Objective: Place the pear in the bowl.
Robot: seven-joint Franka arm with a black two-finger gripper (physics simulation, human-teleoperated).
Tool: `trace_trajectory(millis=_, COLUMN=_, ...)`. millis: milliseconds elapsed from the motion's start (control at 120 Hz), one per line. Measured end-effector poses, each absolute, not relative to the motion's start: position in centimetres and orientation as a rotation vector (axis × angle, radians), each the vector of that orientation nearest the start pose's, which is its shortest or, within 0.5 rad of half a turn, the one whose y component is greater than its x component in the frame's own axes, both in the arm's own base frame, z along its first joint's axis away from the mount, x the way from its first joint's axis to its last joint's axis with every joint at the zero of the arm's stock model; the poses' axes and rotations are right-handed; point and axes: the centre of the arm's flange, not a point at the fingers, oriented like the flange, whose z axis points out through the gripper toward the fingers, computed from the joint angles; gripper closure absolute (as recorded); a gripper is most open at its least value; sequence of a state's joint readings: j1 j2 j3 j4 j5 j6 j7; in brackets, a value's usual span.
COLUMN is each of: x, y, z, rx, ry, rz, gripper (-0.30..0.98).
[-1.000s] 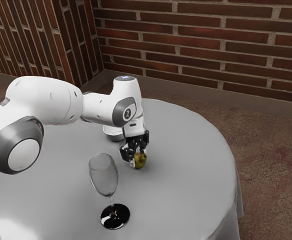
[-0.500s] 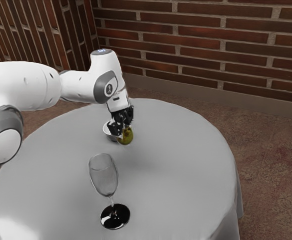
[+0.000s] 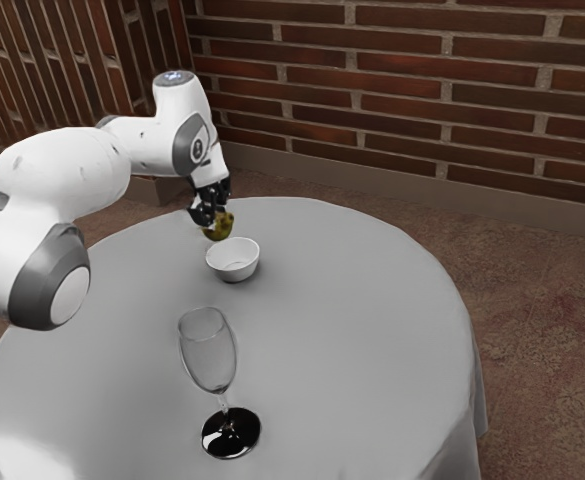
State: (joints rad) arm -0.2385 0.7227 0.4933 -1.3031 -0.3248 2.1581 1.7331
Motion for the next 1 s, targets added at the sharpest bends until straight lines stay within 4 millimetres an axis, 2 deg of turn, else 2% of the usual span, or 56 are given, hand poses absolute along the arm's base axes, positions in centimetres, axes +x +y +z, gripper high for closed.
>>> trace_trajectory(millis=317, x=75.8, y=7.3, z=35.0, rx=-2.185, ry=2.022, rz=-0.162, gripper=0.81)
trace_trajectory(millis=567, x=75.5, y=7.1, z=34.9, rx=-2.195, ry=2.043, rz=-0.133, gripper=0.37)
trace_trajectory(millis=758, x=75.3, y=7.2, z=34.9, rx=-2.210, ry=2.051, rz=-0.110, gripper=0.18)
trace_trajectory(millis=900, x=75.2, y=7.2, z=34.9, rx=-2.217, ry=2.054, rz=-0.102, gripper=0.09)
trace_trajectory(millis=933, x=74.9, y=7.2, z=36.6, rx=-2.223, ry=2.047, rz=-0.127, gripper=0.08)
trace_trajectory(millis=967, x=74.2, y=7.2, z=40.4, rx=-2.238, ry=2.021, rz=-0.172, gripper=0.07)
trace_trajectory(millis=1000, x=72.7, y=6.9, z=44.7, rx=-2.270, ry=1.993, rz=-0.201, gripper=0.06)
